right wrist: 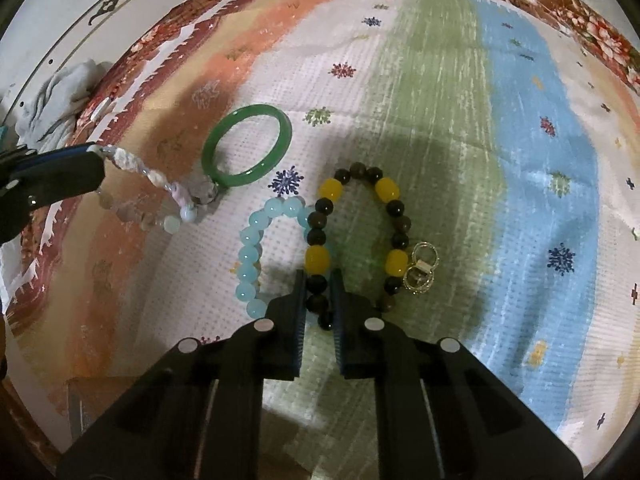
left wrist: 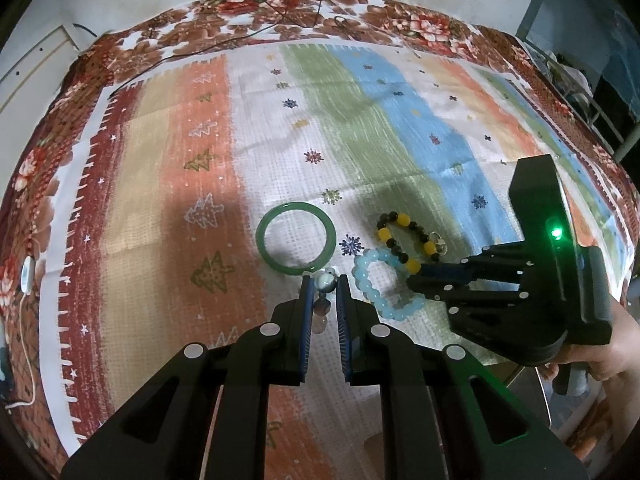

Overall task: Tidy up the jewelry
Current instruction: 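Lift the blue and yellow-black bracelets with right gripper while left holds white bracelet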

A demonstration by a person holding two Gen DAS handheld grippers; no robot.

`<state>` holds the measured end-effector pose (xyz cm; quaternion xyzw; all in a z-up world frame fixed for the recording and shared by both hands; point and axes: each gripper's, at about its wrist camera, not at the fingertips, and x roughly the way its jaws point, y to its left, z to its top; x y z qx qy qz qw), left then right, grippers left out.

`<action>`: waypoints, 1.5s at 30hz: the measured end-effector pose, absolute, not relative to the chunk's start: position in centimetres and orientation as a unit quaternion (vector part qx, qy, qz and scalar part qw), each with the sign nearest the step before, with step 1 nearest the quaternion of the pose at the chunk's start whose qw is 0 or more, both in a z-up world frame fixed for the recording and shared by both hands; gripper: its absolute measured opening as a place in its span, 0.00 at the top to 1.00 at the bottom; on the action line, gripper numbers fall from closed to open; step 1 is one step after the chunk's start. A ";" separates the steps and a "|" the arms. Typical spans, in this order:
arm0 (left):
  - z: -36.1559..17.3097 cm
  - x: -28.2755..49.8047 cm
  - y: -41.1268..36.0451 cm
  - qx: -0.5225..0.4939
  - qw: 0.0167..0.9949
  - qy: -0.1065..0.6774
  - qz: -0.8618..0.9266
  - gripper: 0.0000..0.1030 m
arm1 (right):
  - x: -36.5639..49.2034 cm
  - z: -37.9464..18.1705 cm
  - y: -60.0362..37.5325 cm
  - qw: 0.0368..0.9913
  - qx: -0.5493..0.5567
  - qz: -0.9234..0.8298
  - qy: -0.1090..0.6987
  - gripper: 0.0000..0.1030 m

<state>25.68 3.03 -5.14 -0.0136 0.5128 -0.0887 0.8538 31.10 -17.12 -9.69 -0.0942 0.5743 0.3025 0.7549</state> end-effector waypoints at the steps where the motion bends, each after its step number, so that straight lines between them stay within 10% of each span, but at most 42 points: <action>1: -5.1 25.6 3.0 -0.013 0.854 0.512 -0.089 0.89 | 31.1 -9.3 -17.3 0.757 -0.090 0.302 0.572 0.88; 45: -4.3 24.2 1.9 -0.001 0.856 0.508 -0.097 0.89 | 29.4 -2.2 -20.4 0.773 -0.013 0.338 0.537 0.87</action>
